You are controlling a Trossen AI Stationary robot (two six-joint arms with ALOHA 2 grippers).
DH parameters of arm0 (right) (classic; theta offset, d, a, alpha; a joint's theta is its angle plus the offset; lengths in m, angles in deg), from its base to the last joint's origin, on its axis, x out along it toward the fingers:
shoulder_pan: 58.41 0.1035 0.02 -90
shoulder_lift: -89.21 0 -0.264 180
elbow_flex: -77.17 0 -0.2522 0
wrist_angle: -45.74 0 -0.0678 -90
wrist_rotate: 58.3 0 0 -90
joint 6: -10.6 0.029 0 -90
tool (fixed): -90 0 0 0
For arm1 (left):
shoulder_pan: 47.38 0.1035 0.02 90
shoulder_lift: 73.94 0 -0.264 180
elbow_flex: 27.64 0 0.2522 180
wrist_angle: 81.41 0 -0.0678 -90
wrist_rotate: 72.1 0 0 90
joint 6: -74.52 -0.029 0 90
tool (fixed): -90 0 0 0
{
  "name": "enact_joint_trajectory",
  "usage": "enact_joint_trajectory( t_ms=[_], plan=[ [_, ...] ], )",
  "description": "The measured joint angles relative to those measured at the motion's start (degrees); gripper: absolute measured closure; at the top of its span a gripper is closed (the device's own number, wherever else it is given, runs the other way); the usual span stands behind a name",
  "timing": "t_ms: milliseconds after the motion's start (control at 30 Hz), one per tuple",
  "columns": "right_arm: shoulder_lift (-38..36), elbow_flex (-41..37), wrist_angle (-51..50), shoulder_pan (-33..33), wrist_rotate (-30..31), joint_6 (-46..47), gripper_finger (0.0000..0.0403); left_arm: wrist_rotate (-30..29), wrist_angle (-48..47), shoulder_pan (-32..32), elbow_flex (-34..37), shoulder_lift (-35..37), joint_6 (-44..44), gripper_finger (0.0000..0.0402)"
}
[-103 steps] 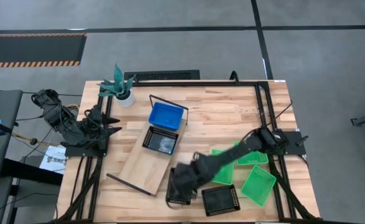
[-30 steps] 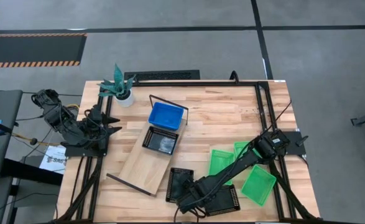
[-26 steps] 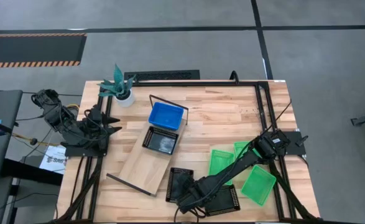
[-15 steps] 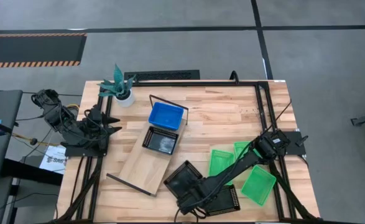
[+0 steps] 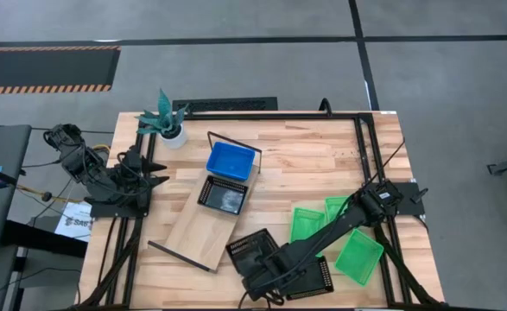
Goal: Stack baskets on shelf by color
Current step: Stack the left black bin on top of the black bin on the shelf
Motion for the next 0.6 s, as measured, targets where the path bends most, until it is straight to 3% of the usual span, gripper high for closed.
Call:
enact_joint_trajectory(
  t_ms=[167,400,600],
  plan=[
    [-0.17,7.68,-4.32,0.07,0.03,2.79,0.0401,0.02,-0.15,0.00,0.01,0.00,0.02,0.0232],
    [-3.34,7.49,-4.77,-0.28,2.93,6.99,0.0401,0.07,-1.40,0.00,-0.01,0.00,0.07,0.0232],
    [-7.25,7.46,-3.37,-0.96,9.10,6.32,0.0402,0.95,-1.46,0.00,-0.01,0.02,0.09,0.0232]
  ],
)
